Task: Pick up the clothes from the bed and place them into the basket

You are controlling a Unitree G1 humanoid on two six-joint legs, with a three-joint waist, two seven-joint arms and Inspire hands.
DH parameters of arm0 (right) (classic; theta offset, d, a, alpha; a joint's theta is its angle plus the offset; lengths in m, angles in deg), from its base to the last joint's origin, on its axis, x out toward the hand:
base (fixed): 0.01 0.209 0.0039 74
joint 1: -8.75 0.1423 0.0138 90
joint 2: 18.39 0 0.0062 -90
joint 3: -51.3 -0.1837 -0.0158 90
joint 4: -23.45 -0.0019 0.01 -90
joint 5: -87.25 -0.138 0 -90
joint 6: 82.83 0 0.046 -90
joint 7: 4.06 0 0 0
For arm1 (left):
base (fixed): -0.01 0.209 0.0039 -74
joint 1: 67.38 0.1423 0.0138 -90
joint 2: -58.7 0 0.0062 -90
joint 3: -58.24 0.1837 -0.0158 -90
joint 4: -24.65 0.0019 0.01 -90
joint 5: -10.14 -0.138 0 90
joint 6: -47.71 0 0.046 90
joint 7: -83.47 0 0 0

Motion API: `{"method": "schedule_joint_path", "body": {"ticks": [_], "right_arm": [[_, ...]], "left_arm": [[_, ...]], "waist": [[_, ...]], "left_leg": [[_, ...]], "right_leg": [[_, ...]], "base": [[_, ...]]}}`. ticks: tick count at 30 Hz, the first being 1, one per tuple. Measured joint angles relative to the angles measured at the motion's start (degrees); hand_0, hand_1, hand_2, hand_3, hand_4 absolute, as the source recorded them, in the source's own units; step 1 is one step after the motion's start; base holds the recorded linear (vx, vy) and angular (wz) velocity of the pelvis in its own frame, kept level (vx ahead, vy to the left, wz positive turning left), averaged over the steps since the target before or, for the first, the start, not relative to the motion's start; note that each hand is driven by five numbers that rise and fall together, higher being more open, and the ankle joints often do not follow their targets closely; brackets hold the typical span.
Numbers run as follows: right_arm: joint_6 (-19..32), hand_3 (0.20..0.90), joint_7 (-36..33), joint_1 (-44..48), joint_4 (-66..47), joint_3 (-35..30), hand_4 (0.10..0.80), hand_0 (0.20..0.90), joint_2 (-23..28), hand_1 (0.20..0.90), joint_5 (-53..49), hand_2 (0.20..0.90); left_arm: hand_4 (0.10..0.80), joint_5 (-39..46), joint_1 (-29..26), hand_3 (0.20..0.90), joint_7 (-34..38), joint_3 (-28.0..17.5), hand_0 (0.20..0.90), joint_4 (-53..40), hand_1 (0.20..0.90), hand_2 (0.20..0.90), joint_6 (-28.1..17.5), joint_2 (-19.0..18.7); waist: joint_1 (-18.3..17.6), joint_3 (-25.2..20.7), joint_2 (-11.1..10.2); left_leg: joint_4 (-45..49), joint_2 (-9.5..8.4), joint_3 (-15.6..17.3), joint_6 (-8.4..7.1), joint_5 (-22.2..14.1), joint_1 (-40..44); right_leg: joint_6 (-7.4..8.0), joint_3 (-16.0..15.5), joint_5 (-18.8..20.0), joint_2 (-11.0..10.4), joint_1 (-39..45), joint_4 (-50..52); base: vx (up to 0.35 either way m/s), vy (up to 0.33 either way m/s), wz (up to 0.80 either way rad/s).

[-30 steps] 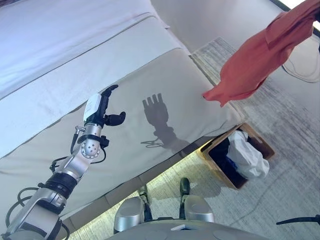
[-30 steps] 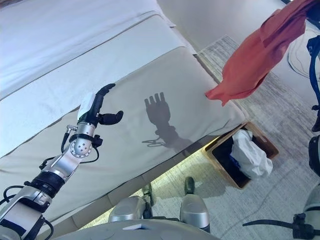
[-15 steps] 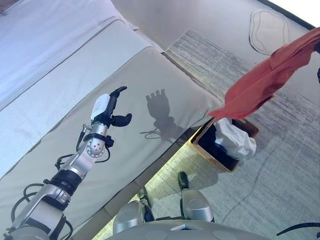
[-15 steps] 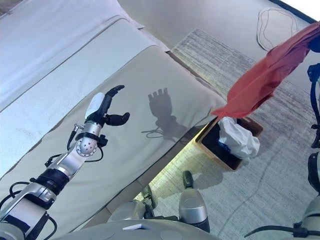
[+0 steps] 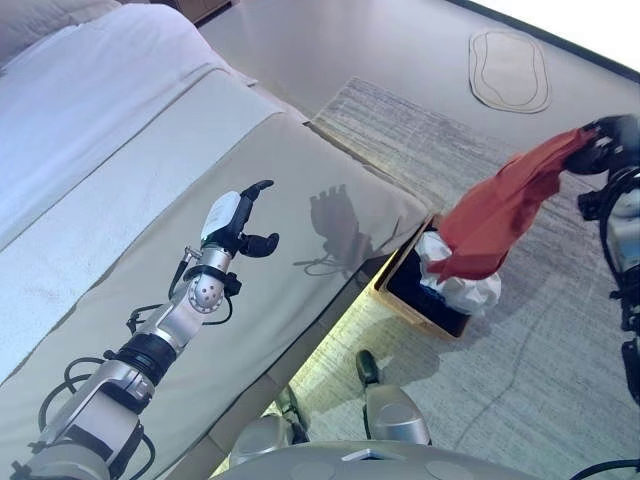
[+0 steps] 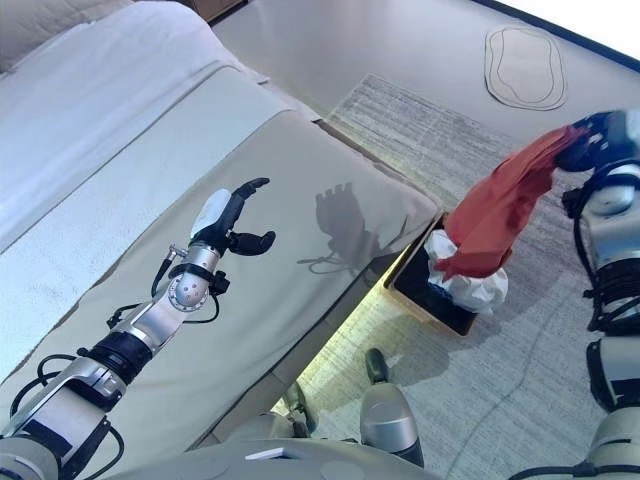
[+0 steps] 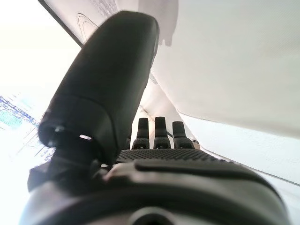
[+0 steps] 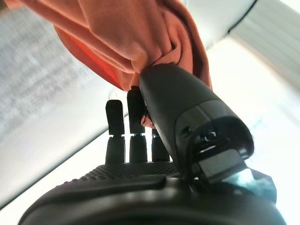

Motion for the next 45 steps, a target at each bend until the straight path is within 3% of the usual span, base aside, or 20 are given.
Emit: {"method": "schedule_joint_path", "body": {"ticks": [11,21,22,23,28,45], "right_arm": [[1.02,0.2,0.33,-0.52,8.71,1.79,0.1,0.3,-6.76,0.3,1.47,0.3],[1.07,0.2,-0.27,-1.05,15.95,1.75,0.1,0.3,-8.12,0.3,2.34,0.3],[1.15,0.483,-0.29,-1.06,16.23,1.75,0.383,0.542,-8.13,0.542,2.34,0.542],[1.18,0.9,-0.36,-1.06,16.53,1.75,0.8,0.9,-8.13,0.9,2.34,0.9],[1.19,0.9,-2.43,-1.13,16.84,1.75,0.8,0.9,-8.25,0.9,2.55,0.9],[1.36,0.9,-2.64,-2.67,15.33,1.58,0.8,0.9,-8.24,0.9,3.58,0.9]], "left_arm": [[0.8,0.02,0.15,0.9,0.0,0.06,0.9,0.11,0.9,0.9,0.05,0.17],[0.8,0.2,0.17,0.9,0.01,0.86,0.9,0.11,0.9,0.9,0.14,0.15],[0.8,0.21,0.16,0.9,0.04,1.32,0.9,0.11,0.9,0.9,0.14,0.16],[0.8,0.21,0.17,0.9,0.04,1.8,0.9,0.11,0.9,0.9,0.14,0.16],[0.8,0.21,0.72,0.9,0.04,2.25,0.9,0.11,0.9,0.9,0.13,0.18],[0.8,0.25,0.83,0.9,0.08,2.26,0.9,0.11,0.9,0.9,0.13,0.18]], "waist": [[1.12,-0.21,0.3],[2.06,-0.79,1.27],[2.06,-0.99,1.6],[2.05,-1.17,1.9],[1.92,-1.7,2.78],[1.82,-1.7,2.77]], "left_leg": [[0.03,-0.01,-0.17,-0.1,0.11,-0.31],[0.02,-0.2,-0.45,-0.11,0.12,-0.74],[0.02,-0.22,-0.45,-0.1,0.12,-0.74],[0.02,-0.23,-0.45,-0.1,0.12,-0.74],[0.01,-0.16,-0.41,-0.11,0.12,-0.75],[0.0,-0.07,-0.33,-0.13,0.14,-0.76]], "right_leg": [[-0.08,-0.24,0.07,-0.08,-0.17,0.0],[-0.08,-0.54,0.06,-0.59,-0.4,-0.01],[-0.07,-0.54,0.06,-0.66,-0.4,-0.01],[-0.08,-0.54,0.06,-0.67,-0.4,-0.01],[-0.07,-0.44,0.06,-0.56,-0.43,-0.02],[-0.08,-0.32,0.06,-0.23,-0.5,-0.01]], "base": [[0.0,0.0,0.0],[-0.002,0.002,0.01],[0.0,0.0,0.0],[0.0,0.0,0.0],[0.014,-0.002,0.0],[0.0,0.0,0.0]]}}
